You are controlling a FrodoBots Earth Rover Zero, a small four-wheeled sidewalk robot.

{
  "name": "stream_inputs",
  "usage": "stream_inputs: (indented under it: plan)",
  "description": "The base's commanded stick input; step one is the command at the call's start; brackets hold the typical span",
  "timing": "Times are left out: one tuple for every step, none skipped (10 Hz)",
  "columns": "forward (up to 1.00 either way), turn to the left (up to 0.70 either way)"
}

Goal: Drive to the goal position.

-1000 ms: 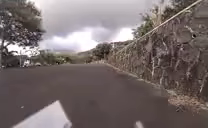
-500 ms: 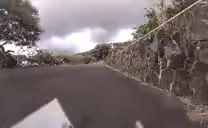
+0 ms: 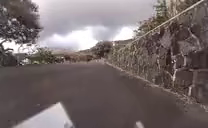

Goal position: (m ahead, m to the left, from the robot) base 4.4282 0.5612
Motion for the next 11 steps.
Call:
stream_inputs:
  plan:
    - [1.00, -0.16]
    - [1.00, -0.05]
    - [1.00, -0.18]
    - [1.00, -0.06]
    - [1.00, -0.07]
    - [1.00, -0.16]
    - [1.00, -0.19]
    - [1.00, -0.21]
    - [1.00, -0.16]
    - [1.00, -0.04]
    - [1.00, -0.09]
